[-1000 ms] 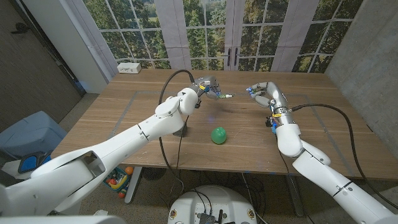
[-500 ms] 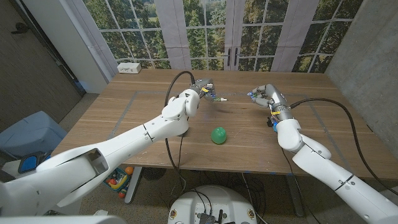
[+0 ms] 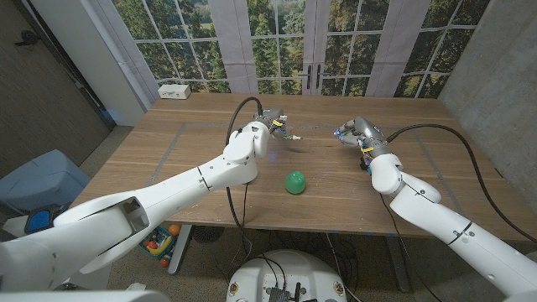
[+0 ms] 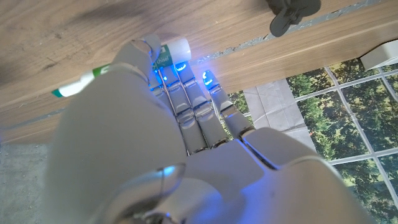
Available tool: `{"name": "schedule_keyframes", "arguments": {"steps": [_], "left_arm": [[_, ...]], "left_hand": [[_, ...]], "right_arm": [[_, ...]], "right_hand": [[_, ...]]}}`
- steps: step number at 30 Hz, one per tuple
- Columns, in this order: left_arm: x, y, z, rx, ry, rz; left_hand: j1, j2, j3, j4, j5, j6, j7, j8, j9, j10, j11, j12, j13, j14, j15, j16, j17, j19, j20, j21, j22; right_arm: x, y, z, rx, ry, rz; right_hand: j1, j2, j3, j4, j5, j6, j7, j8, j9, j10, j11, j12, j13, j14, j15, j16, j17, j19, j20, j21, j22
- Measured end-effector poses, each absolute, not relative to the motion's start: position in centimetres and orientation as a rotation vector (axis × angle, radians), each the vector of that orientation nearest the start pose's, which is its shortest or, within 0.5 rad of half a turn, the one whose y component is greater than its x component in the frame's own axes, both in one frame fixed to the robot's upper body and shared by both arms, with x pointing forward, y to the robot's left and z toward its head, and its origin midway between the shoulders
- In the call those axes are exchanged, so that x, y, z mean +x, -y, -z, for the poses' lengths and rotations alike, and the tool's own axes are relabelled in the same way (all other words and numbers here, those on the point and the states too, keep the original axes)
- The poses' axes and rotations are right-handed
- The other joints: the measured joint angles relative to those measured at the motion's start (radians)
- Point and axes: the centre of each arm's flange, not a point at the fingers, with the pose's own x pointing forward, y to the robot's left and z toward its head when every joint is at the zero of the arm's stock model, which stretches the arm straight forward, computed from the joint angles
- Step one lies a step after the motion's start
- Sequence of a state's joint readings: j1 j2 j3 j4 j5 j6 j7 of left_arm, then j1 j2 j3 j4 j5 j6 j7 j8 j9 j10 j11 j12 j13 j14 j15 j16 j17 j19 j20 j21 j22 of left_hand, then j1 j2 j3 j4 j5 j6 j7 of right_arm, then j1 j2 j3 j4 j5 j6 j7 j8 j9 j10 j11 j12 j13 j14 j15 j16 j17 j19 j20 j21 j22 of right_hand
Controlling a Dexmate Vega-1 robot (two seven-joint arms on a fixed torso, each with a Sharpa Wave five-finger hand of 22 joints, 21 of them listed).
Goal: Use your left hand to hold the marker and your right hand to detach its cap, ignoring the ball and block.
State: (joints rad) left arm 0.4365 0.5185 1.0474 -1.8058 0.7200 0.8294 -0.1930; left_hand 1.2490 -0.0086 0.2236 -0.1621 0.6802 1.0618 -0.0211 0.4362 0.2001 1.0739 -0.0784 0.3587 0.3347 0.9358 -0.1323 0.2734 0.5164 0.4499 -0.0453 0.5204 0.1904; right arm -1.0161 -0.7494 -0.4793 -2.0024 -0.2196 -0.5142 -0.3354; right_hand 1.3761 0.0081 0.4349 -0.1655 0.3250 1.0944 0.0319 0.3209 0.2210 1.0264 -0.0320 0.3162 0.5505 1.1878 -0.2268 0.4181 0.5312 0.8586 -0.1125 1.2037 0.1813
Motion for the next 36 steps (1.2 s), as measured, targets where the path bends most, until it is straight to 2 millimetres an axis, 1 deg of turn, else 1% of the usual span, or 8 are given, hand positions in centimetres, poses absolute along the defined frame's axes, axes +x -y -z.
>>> {"name": "schedule_keyframes", "arguments": {"steps": [8, 13, 21, 26, 31, 33, 35, 36], "left_arm": [[60.0, -7.0, -5.0, 1.528, 0.393, -0.088], [60.3, -7.2, -4.8, 1.547, 0.360, -0.083], [60.6, -7.2, -4.5, 1.589, 0.316, -0.080], [60.9, -7.2, -4.4, 1.620, 0.294, -0.075], [61.2, -7.2, -4.2, 1.662, 0.270, -0.063], [61.3, -7.1, -4.2, 1.679, 0.267, -0.059], [61.4, -7.1, -4.1, 1.696, 0.262, -0.057], [61.4, -7.1, -4.1, 1.706, 0.259, -0.056]], "left_hand": [[0.000, 0.000, -0.006, 0.000, -0.017, 0.002, 0.002, -0.008, 0.000, 0.002, 0.002, -0.012, 0.000, -0.017, 0.004, -0.024, -0.022, -0.024, 0.001, -0.012, -0.006], [0.000, 0.000, -0.006, 0.000, -0.030, 0.023, -0.002, -0.029, 0.000, 0.016, -0.002, -0.027, 0.000, -0.066, 0.020, -0.079, -0.088, -0.039, 0.000, -0.038, -0.014], [0.000, 0.000, -0.001, -0.004, -0.069, 0.032, -0.011, -0.055, 0.000, 0.034, -0.013, -0.069, 0.001, -0.077, 0.020, -0.089, -0.158, -0.055, 0.002, -0.070, -0.019], [0.000, 0.000, -0.001, -0.004, -0.107, 0.050, -0.003, -0.089, 0.001, 0.054, -0.010, -0.093, 0.001, -0.077, 0.020, -0.089, -0.188, -0.059, 0.002, -0.085, -0.018], [-0.008, 0.008, -0.001, -0.004, -0.176, 0.048, -0.001, -0.131, 0.038, 0.064, -0.007, -0.112, 0.001, -0.097, 0.029, -0.089, -0.232, -0.122, 0.004, -0.142, -0.021], [-0.012, 0.012, -0.001, -0.004, -0.195, 0.048, -0.001, -0.142, 0.084, 0.077, -0.008, -0.117, 0.001, -0.104, 0.028, -0.089, -0.244, -0.136, 0.004, -0.160, -0.023], [-0.012, 0.012, -0.007, -0.004, -0.218, 0.055, -0.002, -0.151, 0.093, 0.091, -0.008, -0.128, 0.001, -0.116, 0.034, -0.089, -0.258, -0.147, 0.007, -0.178, -0.023], [-0.012, 0.012, -0.007, -0.004, -0.231, 0.066, 0.005, -0.159, 0.095, 0.095, -0.008, -0.132, 0.001, -0.120, 0.038, -0.087, -0.264, -0.150, 0.004, -0.187, -0.023]], "right_arm": [[56.8, 23.7, 2.1, -0.997, 0.411, 0.219], [57.3, 23.3, 2.0, -1.025, 0.366, 0.211], [58.2, 22.8, 2.2, -1.062, 0.292, 0.202], [58.6, 22.6, 2.3, -1.078, 0.261, 0.201], [59.0, 22.3, 2.4, -1.092, 0.240, 0.200], [59.2, 22.2, 2.4, -1.097, 0.235, 0.200], [59.3, 22.0, 2.5, -1.102, 0.229, 0.199], [59.4, 21.9, 2.5, -1.104, 0.226, 0.199]], "right_hand": [[0.000, 0.000, 0.000, 0.000, -0.004, -0.004, -0.004, 0.000, 0.005, 0.000, 0.000, -0.005, 0.005, 0.000, 0.000, 0.002, 0.006, 0.000, 0.000, 0.000, 0.000], [0.000, 0.000, 0.000, 0.000, -0.004, -0.004, -0.004, 0.000, 0.005, 0.000, 0.000, -0.007, 0.008, 0.000, 0.000, 0.004, 0.010, 0.000, 0.000, 0.001, 0.000], [0.000, 0.000, 0.000, 0.000, -0.004, -0.003, -0.004, 0.000, 0.009, -0.003, -0.001, -0.009, 0.013, -0.007, 0.000, 0.004, 0.018, -0.006, 0.006, 0.006, 0.000], [0.000, 0.000, 0.003, -0.003, -0.012, -0.011, -0.011, -0.008, 0.011, -0.004, 0.000, -0.015, 0.014, -0.011, -0.004, 0.004, 0.023, -0.005, 0.006, 0.010, 0.000], [0.000, 0.000, 0.009, 0.000, -0.018, -0.024, -0.009, -0.014, 0.018, -0.011, -0.007, -0.023, 0.024, -0.011, -0.004, 0.004, 0.028, -0.013, 0.006, 0.013, 0.000], [0.000, 0.000, 0.009, 0.000, -0.019, -0.023, -0.009, -0.014, 0.019, -0.011, -0.007, -0.023, 0.027, -0.011, -0.004, 0.004, 0.030, -0.016, 0.009, 0.013, 0.000], [0.000, 0.000, 0.009, 0.000, -0.019, -0.029, -0.014, -0.014, 0.019, -0.014, -0.011, -0.023, 0.028, -0.015, 0.000, 0.004, 0.032, -0.016, 0.009, 0.013, 0.000], [-0.007, 0.007, 0.009, 0.000, -0.019, -0.029, -0.014, -0.014, 0.019, -0.016, -0.013, -0.023, 0.029, -0.018, 0.000, 0.004, 0.033, -0.016, 0.009, 0.013, 0.000]]}}
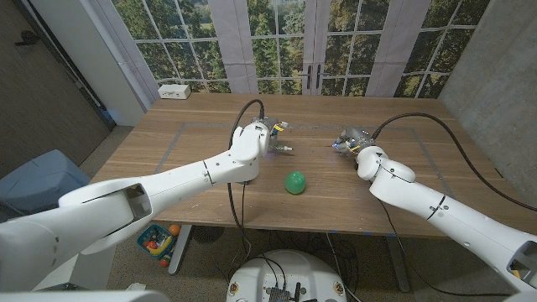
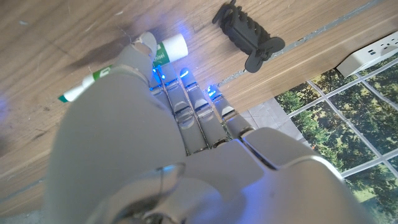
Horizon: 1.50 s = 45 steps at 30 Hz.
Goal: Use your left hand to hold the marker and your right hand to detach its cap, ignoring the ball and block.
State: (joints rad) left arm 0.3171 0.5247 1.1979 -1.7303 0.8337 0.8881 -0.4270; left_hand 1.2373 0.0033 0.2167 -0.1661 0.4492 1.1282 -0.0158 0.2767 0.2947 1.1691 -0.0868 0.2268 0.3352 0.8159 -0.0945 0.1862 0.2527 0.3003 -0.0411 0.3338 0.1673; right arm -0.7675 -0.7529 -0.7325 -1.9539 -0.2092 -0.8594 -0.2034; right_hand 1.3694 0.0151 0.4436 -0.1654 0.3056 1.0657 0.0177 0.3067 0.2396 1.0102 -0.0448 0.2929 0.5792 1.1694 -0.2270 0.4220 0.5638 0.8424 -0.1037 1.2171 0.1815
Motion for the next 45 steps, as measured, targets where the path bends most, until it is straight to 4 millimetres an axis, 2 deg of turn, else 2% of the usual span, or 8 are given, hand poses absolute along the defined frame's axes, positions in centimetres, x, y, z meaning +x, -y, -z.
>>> {"name": "schedule_keyframes", "arguments": {"steps": [6, 12, 16, 19, 24, 31, 37, 45], "left_arm": [[61.8, -7.0, -4.0, 1.755, 0.243, -0.061], [62.0, -6.8, -3.9, 1.806, 0.228, -0.065], [62.2, -6.8, -3.9, 1.836, 0.212, -0.063], [62.2, -6.8, -3.8, 1.853, 0.204, -0.062], [62.3, -6.7, -3.8, 1.893, 0.181, -0.055], [62.3, -6.9, -4.2, 1.907, 0.172, -0.052], [62.0, -7.2, -4.3, 1.892, 0.186, -0.049], [61.5, -7.3, -4.7, 1.846, 0.270, -0.064]], "left_hand": [[0.000, 0.000, -0.011, 0.002, -0.055, 0.011, -0.003, -0.024, 0.000, 0.007, -0.007, -0.018, 0.000, -0.009, 0.001, 0.003, -0.020, 0.000, 0.000, -0.027, 0.000], [0.027, 0.041, -0.028, 0.011, -0.121, -0.028, -0.011, -0.070, -0.022, -0.039, -0.053, -0.034, 0.002, -0.058, 0.010, 0.003, -0.046, 0.000, 0.000, -0.060, 0.000], [-0.008, 0.066, -0.056, 0.023, -0.171, -0.095, -0.022, -0.094, -0.047, -0.088, -0.102, -0.046, -0.003, -0.109, 0.022, -0.001, -0.064, 0.004, 0.004, -0.092, 0.000], [-0.089, 0.051, -0.079, 0.033, -0.211, -0.188, -0.021, -0.103, -0.074, -0.174, -0.119, -0.050, -0.051, -0.152, 0.029, -0.001, -0.068, -0.004, 0.021, -0.118, 0.003], [-0.177, -0.006, -0.106, 0.040, -0.261, -0.374, -0.042, -0.103, -0.099, -0.427, -0.084, -0.057, -0.121, -0.252, 0.039, -0.005, -0.073, -0.036, 0.054, -0.141, 0.003], [-0.274, -0.042, -0.126, 0.046, -0.265, -0.642, -0.067, -0.103, -0.107, -0.681, -0.002, -0.057, -0.145, -0.409, 0.049, -0.009, -0.076, -0.075, 0.093, -0.143, 0.003], [-0.354, -0.038, -0.136, 0.057, -0.256, -0.851, -0.068, -0.103, -0.109, -0.913, 0.063, -0.057, -0.149, -0.555, 0.075, -0.009, -0.076, -0.113, 0.119, -0.143, 0.004], [-0.488, -0.007, -0.153, 0.097, -0.262, -1.080, -0.073, -0.103, -0.114, -1.133, 0.098, -0.057, -0.149, -0.734, 0.115, -0.009, -0.073, -0.162, 0.139, -0.143, 0.008]], "right_arm": [[59.7, 21.8, 2.6, -1.117, 0.201, 0.203], [60.2, 21.2, 2.4, -1.140, 0.167, 0.204], [60.4, 21.0, 2.4, -1.155, 0.139, 0.208], [60.5, 21.0, 2.5, -1.162, 0.122, 0.214], [60.6, 20.6, 2.6, -1.175, 0.114, 0.217], [60.5, 20.4, 2.5, -1.189, 0.106, 0.246], [60.2, 20.2, 2.2, -1.188, 0.124, 0.259], [59.9, 20.9, 2.6, -1.161, 0.153, 0.258]], "right_hand": [[0.000, 0.000, 0.000, 0.000, -0.019, -0.017, -0.006, -0.013, 0.000, -0.016, -0.009, -0.015, 0.007, -0.020, -0.001, 0.002, 0.007, -0.015, 0.004, 0.004, 0.000], [0.009, 0.021, 0.010, -0.001, -0.050, -0.095, -0.014, -0.059, 0.003, -0.083, -0.014, -0.057, 0.011, -0.079, 0.025, -0.024, 0.017, -0.077, 0.020, 0.004, 0.000], [0.030, -0.001, 0.001, -0.013, -0.061, -0.149, -0.022, -0.086, 0.005, -0.136, -0.014, -0.085, 0.008, -0.118, 0.046, -0.040, 0.022, -0.119, 0.026, 0.006, -0.002], [0.020, -0.023, -0.027, 0.010, -0.066, -0.201, -0.029, -0.105, 0.009, -0.184, -0.019, -0.103, -0.001, -0.159, 0.058, -0.052, 0.018, -0.157, 0.036, 0.011, -0.002], [-0.113, -0.003, -0.075, 0.051, -0.074, -0.327, -0.062, -0.115, 0.009, -0.304, -0.036, -0.112, -0.028, -0.276, 0.097, -0.095, -0.002, -0.204, 0.043, 0.005, -0.014], [-0.268, -0.023, -0.142, 0.061, -0.121, -0.539, -0.095, -0.125, -0.008, -0.501, -0.025, -0.116, -0.070, -0.533, 0.161, -0.124, 0.034, -0.276, 0.051, -0.086, -0.019], [-0.366, -0.034, -0.191, 0.074, -0.125, -0.678, -0.100, -0.125, -0.022, -0.637, -0.007, -0.116, -0.098, -0.683, 0.178, -0.138, 0.064, -0.361, 0.129, -0.168, -0.019], [-0.554, -0.023, -0.256, 0.140, -0.120, -0.785, -0.073, -0.125, -0.031, -0.731, 0.012, -0.115, -0.128, -0.806, 0.183, -0.169, 0.062, -0.490, 0.174, -0.280, -0.019]]}}
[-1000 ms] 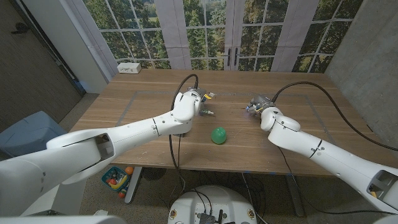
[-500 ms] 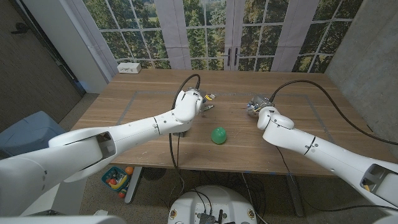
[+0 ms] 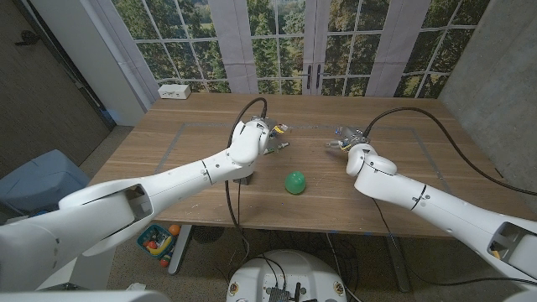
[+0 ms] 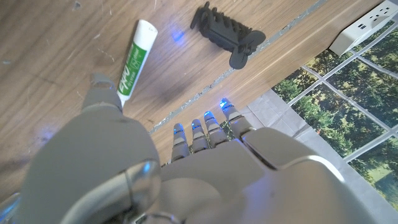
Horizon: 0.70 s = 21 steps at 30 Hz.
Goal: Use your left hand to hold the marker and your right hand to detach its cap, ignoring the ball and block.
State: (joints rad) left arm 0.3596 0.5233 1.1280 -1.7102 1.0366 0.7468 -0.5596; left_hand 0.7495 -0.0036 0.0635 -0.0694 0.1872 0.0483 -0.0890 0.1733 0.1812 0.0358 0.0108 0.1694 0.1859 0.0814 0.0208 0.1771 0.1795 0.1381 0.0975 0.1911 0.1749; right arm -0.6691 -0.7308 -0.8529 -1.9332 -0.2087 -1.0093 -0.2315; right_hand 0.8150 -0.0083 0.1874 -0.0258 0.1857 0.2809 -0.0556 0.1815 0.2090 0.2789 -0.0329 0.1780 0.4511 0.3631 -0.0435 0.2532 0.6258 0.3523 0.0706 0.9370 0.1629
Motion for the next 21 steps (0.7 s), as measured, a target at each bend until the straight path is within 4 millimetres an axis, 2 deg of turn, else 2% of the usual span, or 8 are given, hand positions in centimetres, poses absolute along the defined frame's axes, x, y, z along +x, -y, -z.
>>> {"name": "schedule_keyframes", "arguments": {"steps": [6, 11, 13, 14, 15, 17, 18, 21], "left_arm": [[60.8, -8.5, -4.8, 1.735, 0.354, -0.063], [60.5, -7.0, -5.0, 1.682, 0.472, -0.029], [60.4, -6.4, -5.0, 1.656, 0.519, -0.008], [60.3, -9.9, -4.8, 1.556, 0.494, -0.040], [60.1, -9.4, -4.9, 1.532, 0.536, -0.021], [59.8, -8.6, -5.0, 1.493, 0.592, 0.007], [60.2, -10.9, -4.4, 1.454, 0.556, -0.019], [60.0, -11.4, -4.3, 1.343, 0.626, 0.009]], "left_hand": [[-0.071, 0.049, -0.001, 0.031, -0.003, -0.056, 0.000, 0.000, 0.000, -0.076, 0.006, 0.001, 0.000, -0.072, 0.004, -0.004, 0.001, -0.025, 0.001, 0.000, 0.000], [-0.146, 0.124, 0.017, 0.071, -0.003, -0.068, 0.005, 0.005, 0.000, -0.106, 0.000, 0.009, -0.004, -0.111, 0.001, -0.004, 0.005, -0.053, -0.007, -0.004, 0.000], [-0.167, 0.145, 0.027, 0.080, -0.001, -0.053, 0.021, 0.008, -0.004, -0.109, -0.004, 0.013, -0.005, -0.117, -0.006, -0.004, 0.003, -0.058, -0.012, -0.004, 0.000], [-0.174, 0.156, 0.031, 0.085, 0.002, -0.046, 0.027, 0.012, -0.005, -0.107, -0.006, 0.017, -0.005, -0.118, -0.006, -0.001, 0.002, -0.059, -0.013, -0.004, 0.000], [-0.175, 0.169, 0.036, 0.089, 0.002, -0.039, 0.032, 0.016, -0.005, -0.101, -0.012, 0.020, -0.005, -0.116, -0.008, 0.001, 0.002, -0.059, -0.014, -0.004, 0.000], [-0.183, 0.186, 0.048, 0.097, 0.006, -0.028, 0.038, 0.016, -0.005, -0.097, -0.016, 0.020, -0.006, -0.116, -0.020, 0.001, 0.002, -0.066, -0.022, -0.004, 0.000], [-0.181, 0.189, 0.054, 0.098, 0.009, -0.026, 0.040, 0.016, -0.005, -0.098, -0.018, 0.020, -0.008, -0.117, -0.021, 0.001, 0.002, -0.066, -0.029, -0.004, 0.000], [-0.186, 0.199, 0.071, 0.106, 0.010, -0.025, 0.041, 0.016, -0.005, -0.106, -0.025, 0.020, -0.010, -0.123, -0.026, 0.001, 0.002, -0.071, -0.037, -0.004, 0.000]], "right_arm": [[59.6, 20.8, 2.5, -1.107, 0.248, 0.232], [59.7, 22.5, 3.4, -1.091, 0.214, 0.255], [59.7, 23.2, 3.8, -1.085, 0.200, 0.263], [59.4, 21.1, 2.6, -1.021, 0.347, 0.200], [59.4, 21.7, 3.0, -1.018, 0.335, 0.209], [59.6, 22.3, 3.4, -1.013, 0.320, 0.218], [59.3, 21.4, 2.8, -0.971, 0.398, 0.189], [59.2, 21.7, 3.0, -0.932, 0.424, 0.181]], "right_hand": [[-0.101, 0.039, -0.020, 0.051, 0.000, -0.017, 0.003, 0.004, -0.005, -0.031, 0.015, 0.003, -0.018, -0.061, 0.001, -0.018, -0.010, -0.079, 0.002, -0.068, 0.000], [-0.194, 0.109, -0.014, 0.095, 0.000, -0.035, -0.015, 0.004, -0.009, -0.044, 0.002, 0.008, -0.043, -0.128, 0.004, -0.039, -0.028, -0.149, -0.042, -0.137, 0.000], [-0.216, 0.131, -0.005, 0.104, 0.000, -0.046, -0.026, 0.004, -0.011, -0.057, -0.011, 0.008, -0.055, -0.149, 0.004, -0.050, -0.043, -0.163, -0.076, -0.160, 0.000], [-0.219, 0.142, 0.002, 0.104, 0.000, -0.050, -0.029, 0.004, -0.013, -0.064, -0.018, 0.008, -0.061, -0.162, 0.005, -0.055, -0.054, -0.163, -0.093, -0.171, 0.000], [-0.213, 0.160, 0.010, 0.101, 0.001, -0.053, -0.032, 0.004, -0.014, -0.071, -0.025, 0.008, -0.068, -0.174, 0.007, -0.061, -0.063, -0.169, -0.102, -0.181, 0.000], [-0.217, 0.169, 0.023, 0.102, 0.007, -0.056, -0.036, 0.004, -0.014, -0.082, -0.036, 0.008, -0.078, -0.200, 0.004, -0.068, -0.078, -0.175, -0.107, -0.198, 0.000], [-0.221, 0.173, 0.024, 0.103, 0.007, -0.056, -0.036, 0.004, -0.014, -0.086, -0.040, 0.008, -0.083, -0.209, 0.004, -0.071, -0.084, -0.176, -0.109, -0.203, 0.000], [-0.229, 0.181, 0.030, 0.109, 0.007, -0.061, -0.032, 0.004, -0.018, -0.090, -0.044, 0.008, -0.093, -0.235, 0.008, -0.073, -0.099, -0.180, -0.112, -0.217, 0.000]]}}
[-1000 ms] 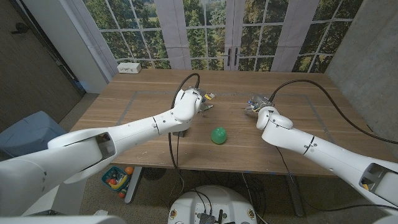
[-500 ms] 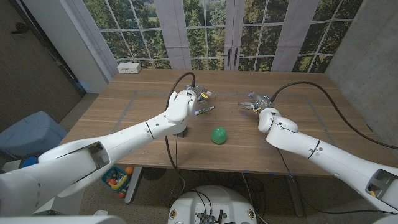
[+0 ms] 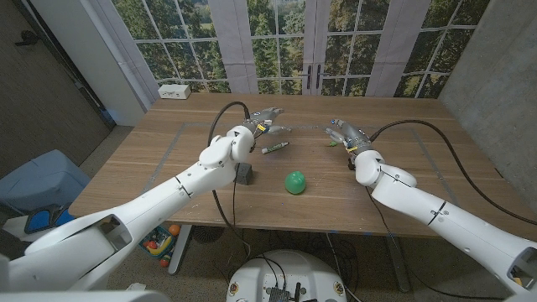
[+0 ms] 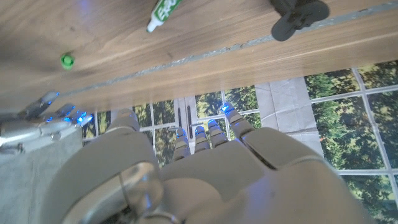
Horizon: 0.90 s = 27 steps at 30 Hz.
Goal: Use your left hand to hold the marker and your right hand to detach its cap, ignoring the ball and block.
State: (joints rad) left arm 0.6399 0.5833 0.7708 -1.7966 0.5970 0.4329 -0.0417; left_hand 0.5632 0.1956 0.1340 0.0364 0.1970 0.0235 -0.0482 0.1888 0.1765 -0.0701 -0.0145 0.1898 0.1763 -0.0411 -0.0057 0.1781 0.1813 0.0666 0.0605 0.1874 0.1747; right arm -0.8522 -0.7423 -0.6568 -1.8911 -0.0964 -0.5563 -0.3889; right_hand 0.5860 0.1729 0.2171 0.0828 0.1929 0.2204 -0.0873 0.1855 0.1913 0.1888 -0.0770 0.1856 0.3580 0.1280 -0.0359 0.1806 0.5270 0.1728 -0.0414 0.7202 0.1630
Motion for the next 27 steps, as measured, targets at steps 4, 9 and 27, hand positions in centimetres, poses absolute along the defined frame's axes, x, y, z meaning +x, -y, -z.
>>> {"name": "schedule_keyframes", "arguments": {"steps": [4, 9, 27], "left_arm": [[59.9, -12.4, -4.2, 1.218, 0.673, 0.031], [59.9, -13.3, -4.0, 1.080, 0.723, 0.066], [60.1, -17.0, -3.4, 0.628, 0.836, 0.173]], "left_hand": [[-0.011, 0.011, 0.020, 0.011, 0.008, -0.011, 0.011, -0.004, -0.004, 0.000, 0.000, 0.000, 0.000, -0.005, -0.005, 0.000, 0.000, -0.010, -0.009, 0.000, 0.000], [-0.031, 0.030, 0.056, 0.046, 0.015, -0.010, 0.016, -0.004, -0.005, 0.000, 0.000, 0.000, 0.000, -0.005, -0.005, 0.000, 0.000, -0.010, -0.031, 0.000, 0.000], [-0.112, 0.027, 0.216, 0.140, 0.065, 0.032, 0.036, -0.004, -0.004, 0.038, -0.009, 0.000, -0.004, 0.019, -0.024, 0.007, -0.005, 0.020, -0.088, 0.016, 0.000]], "right_arm": [[59.2, 22.0, 3.1, -0.873, 0.469, 0.160], [59.2, 22.5, 3.3, -0.794, 0.512, 0.124], [59.7, 24.0, 3.9, -0.445, 0.610, -0.076]], "right_hand": [[-0.008, 0.008, 0.008, 0.008, 0.000, -0.010, 0.010, 0.000, -0.001, -0.005, 0.005, 0.000, -0.010, -0.016, -0.001, 0.000, -0.012, -0.014, 0.001, -0.016, 0.000], [-0.027, 0.026, 0.016, 0.022, 0.000, -0.021, 0.021, 0.000, -0.001, -0.011, 0.011, 0.000, -0.020, -0.028, 0.000, 0.000, -0.022, -0.014, 0.000, -0.029, -0.002], [-0.095, 0.023, 0.037, 0.065, 0.016, -0.019, 0.066, 0.000, -0.005, -0.007, 0.015, 0.000, -0.050, -0.033, -0.002, 0.012, -0.049, -0.003, 0.004, -0.051, -0.002]]}}
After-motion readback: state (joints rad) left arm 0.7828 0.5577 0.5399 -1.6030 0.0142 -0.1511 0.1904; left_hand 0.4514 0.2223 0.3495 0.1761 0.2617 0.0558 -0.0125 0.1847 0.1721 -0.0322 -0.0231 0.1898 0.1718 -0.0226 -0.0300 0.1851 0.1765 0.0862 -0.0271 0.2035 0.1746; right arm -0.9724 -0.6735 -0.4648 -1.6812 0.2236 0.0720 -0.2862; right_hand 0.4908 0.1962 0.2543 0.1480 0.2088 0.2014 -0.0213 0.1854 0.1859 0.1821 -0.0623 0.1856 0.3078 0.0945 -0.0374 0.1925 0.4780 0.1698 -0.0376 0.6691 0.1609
